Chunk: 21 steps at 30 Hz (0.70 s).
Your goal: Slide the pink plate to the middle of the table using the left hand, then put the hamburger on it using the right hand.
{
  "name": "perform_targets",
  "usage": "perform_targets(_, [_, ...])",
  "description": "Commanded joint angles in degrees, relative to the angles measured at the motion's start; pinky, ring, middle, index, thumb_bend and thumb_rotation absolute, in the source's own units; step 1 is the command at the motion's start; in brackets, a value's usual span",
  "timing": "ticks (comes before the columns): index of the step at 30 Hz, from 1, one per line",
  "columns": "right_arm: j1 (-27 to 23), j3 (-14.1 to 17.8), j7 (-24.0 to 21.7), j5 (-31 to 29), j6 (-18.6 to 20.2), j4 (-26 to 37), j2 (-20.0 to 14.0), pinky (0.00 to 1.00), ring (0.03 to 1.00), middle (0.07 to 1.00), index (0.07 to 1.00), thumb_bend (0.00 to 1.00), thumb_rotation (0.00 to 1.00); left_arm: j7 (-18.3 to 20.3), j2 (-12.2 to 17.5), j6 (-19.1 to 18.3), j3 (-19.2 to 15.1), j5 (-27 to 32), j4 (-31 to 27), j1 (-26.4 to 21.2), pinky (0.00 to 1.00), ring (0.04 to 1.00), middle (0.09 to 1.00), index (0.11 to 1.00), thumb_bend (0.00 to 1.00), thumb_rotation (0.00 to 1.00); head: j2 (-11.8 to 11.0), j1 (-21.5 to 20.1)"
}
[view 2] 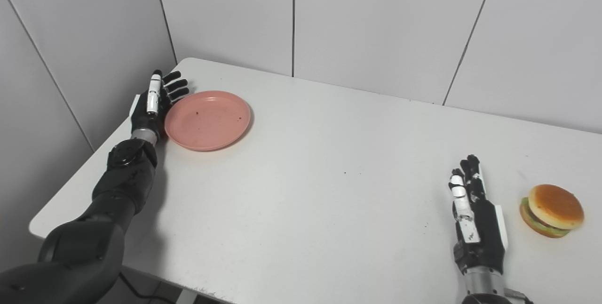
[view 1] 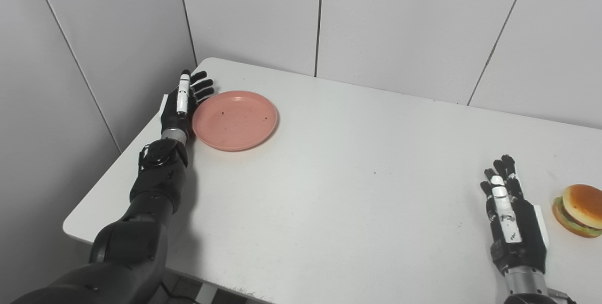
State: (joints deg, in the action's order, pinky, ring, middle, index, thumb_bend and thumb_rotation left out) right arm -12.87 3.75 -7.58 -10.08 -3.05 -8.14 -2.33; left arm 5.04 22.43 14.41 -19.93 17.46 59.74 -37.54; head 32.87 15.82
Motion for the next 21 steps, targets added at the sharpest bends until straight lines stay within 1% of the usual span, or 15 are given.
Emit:
perform_targets(1, [-0.3,-0.1,0.5,0.4,-3.1,-0.2,0.5,0.98,0.975,0.998,1.0,0.51,0.7,1.4,-0.5,-1.0,0.2,1.1,-0.6,-1.9,0.75,0.75,0.731,0.712,0.41,1.0,0.2,-0.5])
perform_targets(4, [-0.3,-0.1,0.3,0.3,-3.1,-0.1,0.5,0.97,0.965,0.993,1.0,0.51,0.7,2.1,-1.5,-1.5,0.3,1.6,-1.5,-1.8,0.76,0.77,0.747,0.723,0.42,1.0,0.2,-0.8])
perform_targets(9, [-0.3,-0.3,0.4,0.3,-2.3,0.0,0.7,0.97,0.973,0.996,1.0,0.52,0.7,0.8,-4.2,-3.1,0.5,1.9,-5.1,-1.4,0.75,0.758,0.743,0.722,0.4,1.0,0.3,-1.7])
perform_targets(12, [-0.8,-0.3,0.6,0.2,-2.4,-0.7,1.2,0.98,0.975,0.999,1.0,0.55,0.7,-0.7,-6.1,-3.8,2.2,-0.1,-8.1,-0.8,0.74,0.755,0.74,0.715,0.38,1.0,0.4,-1.9])
perform_targets(15, [-1.0,-0.3,0.9,0.2,-2.2,-0.8,1.6,1.0,0.975,0.997,1.0,0.58,0.74,-2.3,-7.7,-5.1,3.7,-1.6,-11.5,0.2,0.72,0.746,0.734,0.714,0.37,1.0,0.4,-2.2])
perform_targets(17, [-1.1,-0.2,1.2,0.2,-1.9,-0.6,1.8,1.0,0.976,0.995,1.0,0.57,0.74,-2.6,-8.8,-6.2,4.9,-2.5,-14.3,1.3,0.72,0.75,0.738,0.722,0.37,1.0,0.5,-2.3])
perform_targets(19, [-1.0,-0.2,1.1,0.0,-1.3,-0.3,1.8,1.0,0.976,0.994,1.0,0.58,0.73,-2.3,-10.2,-7.6,5.5,-2.2,-16.6,2.2,0.73,0.755,0.743,0.728,0.38,1.0,0.6,-2.6])
perform_targets(21, [-1.0,-0.3,0.9,0.0,-1.1,-0.2,1.7,1.0,0.985,0.999,1.0,0.58,0.75,-2.1,-11.3,-8.9,5.8,-1.5,-18.5,2.9,0.74,0.76,0.745,0.727,0.38,1.0,0.7,-2.9])
